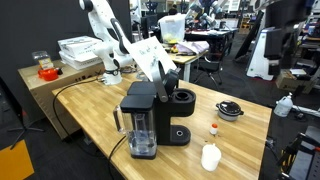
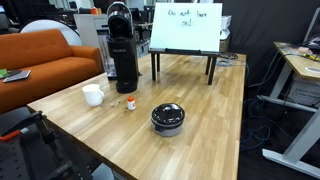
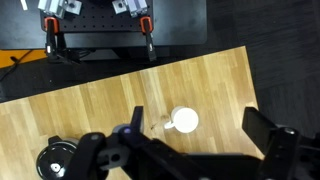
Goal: Put the coffee pod in the mug
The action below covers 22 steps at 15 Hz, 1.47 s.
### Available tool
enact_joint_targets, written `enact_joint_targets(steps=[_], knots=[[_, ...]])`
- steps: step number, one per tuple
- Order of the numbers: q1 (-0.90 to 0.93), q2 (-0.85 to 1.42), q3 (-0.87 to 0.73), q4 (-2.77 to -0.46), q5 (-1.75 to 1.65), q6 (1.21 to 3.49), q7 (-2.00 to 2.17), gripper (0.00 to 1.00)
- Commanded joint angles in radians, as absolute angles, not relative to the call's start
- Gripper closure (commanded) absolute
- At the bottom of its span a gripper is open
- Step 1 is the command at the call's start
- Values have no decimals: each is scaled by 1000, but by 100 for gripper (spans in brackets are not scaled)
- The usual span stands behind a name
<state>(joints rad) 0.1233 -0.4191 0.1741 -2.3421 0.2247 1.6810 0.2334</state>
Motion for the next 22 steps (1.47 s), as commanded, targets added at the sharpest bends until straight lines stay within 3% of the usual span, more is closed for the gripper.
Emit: enact_joint_targets(steps=[1, 14, 22], knots=[[118, -376, 169, -2339, 224, 1710, 231, 0], [111, -330, 167, -2290, 167, 1704, 212, 0], [100, -150, 91, -2168, 176, 1715, 73, 0]])
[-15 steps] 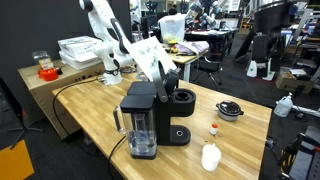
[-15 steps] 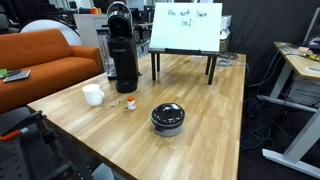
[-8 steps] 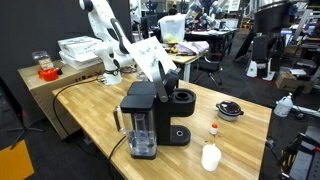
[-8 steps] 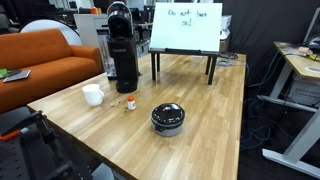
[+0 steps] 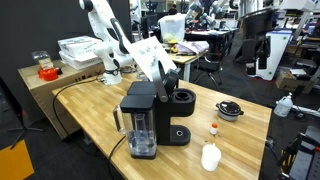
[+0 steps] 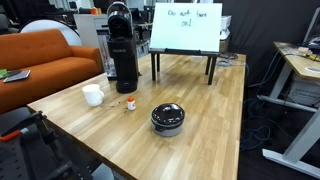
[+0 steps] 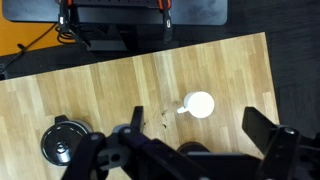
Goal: Put the coffee pod in the mug
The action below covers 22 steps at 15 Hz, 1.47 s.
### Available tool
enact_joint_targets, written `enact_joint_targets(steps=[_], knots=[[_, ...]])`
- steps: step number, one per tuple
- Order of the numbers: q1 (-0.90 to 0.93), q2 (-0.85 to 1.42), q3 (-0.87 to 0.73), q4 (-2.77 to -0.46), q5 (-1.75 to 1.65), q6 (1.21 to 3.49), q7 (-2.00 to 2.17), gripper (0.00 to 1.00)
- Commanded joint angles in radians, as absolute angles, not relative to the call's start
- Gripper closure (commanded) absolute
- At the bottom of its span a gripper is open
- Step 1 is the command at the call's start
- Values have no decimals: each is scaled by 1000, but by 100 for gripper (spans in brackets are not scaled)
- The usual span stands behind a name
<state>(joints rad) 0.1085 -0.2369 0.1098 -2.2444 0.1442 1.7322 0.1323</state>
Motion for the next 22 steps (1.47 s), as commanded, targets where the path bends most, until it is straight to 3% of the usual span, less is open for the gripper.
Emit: enact_joint_targets(steps=[1, 13, 22], knots=[[99, -114, 85, -2138, 170, 1698, 55, 0], [103, -162, 95, -2197, 156, 1746, 94, 0], [91, 13, 82, -2138, 101, 1799, 67, 0]])
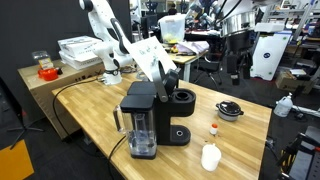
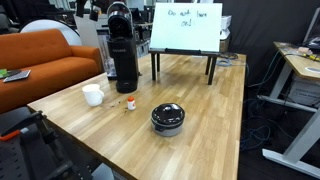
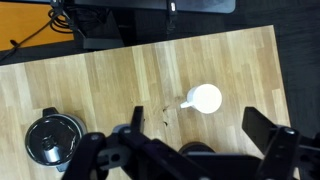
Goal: Put the coffee pod in the mug
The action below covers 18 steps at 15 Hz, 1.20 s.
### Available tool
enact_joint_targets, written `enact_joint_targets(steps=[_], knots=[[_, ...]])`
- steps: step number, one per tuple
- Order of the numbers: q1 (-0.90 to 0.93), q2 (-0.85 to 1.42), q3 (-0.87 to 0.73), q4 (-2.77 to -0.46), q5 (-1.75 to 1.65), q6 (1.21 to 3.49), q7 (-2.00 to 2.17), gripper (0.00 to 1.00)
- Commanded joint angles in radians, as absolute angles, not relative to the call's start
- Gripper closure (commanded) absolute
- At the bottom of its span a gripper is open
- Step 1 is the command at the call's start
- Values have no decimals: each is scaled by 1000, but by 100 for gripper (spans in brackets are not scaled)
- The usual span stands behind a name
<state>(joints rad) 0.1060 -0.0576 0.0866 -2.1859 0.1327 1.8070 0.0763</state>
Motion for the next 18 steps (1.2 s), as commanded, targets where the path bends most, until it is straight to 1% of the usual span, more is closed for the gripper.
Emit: enact_joint_targets(steps=[1, 5, 6, 8, 14, 18], knots=[[88, 45, 76, -2124, 79, 1798, 78, 0], [69, 183, 49, -2053, 76, 1796, 92, 0], [75, 130, 53, -2107, 64, 1815, 81, 0], [73, 161, 50, -2094, 64, 1815, 80, 0], [76, 141, 53, -2097, 64, 1814, 80, 0], [81, 133, 58, -2120, 65, 1926, 65, 0]])
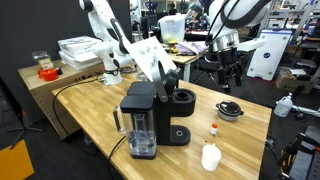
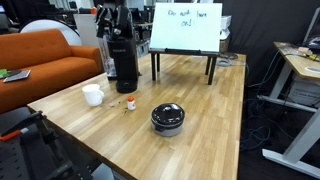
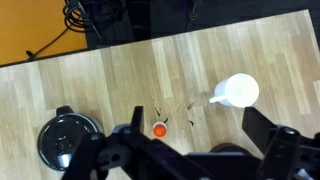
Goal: Put the coffee pod in the mug
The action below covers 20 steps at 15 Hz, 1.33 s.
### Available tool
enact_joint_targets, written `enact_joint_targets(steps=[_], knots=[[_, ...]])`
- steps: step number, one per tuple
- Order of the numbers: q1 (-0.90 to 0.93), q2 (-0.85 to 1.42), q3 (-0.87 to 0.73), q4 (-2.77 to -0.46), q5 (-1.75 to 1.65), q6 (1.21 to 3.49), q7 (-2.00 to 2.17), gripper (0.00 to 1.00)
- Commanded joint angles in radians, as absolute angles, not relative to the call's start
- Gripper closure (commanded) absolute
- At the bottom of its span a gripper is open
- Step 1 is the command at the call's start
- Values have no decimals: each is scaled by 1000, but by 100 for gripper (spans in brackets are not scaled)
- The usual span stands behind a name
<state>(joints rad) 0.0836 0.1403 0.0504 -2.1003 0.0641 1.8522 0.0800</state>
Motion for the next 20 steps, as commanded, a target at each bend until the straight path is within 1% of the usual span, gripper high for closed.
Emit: enact_joint_targets(steps=[1, 5, 8, 15, 16, 20], knots=[[81, 143, 59, -2119, 65, 1944, 57, 0], [78, 206, 59, -2121, 66, 2013, 28, 0], [69, 295, 55, -2083, 73, 2046, 6, 0], [39, 493, 46, -1900, 74, 1993, -25, 0], [47, 460, 41, -1957, 64, 2043, -1, 0], [47, 478, 42, -1943, 64, 2043, -1, 0]])
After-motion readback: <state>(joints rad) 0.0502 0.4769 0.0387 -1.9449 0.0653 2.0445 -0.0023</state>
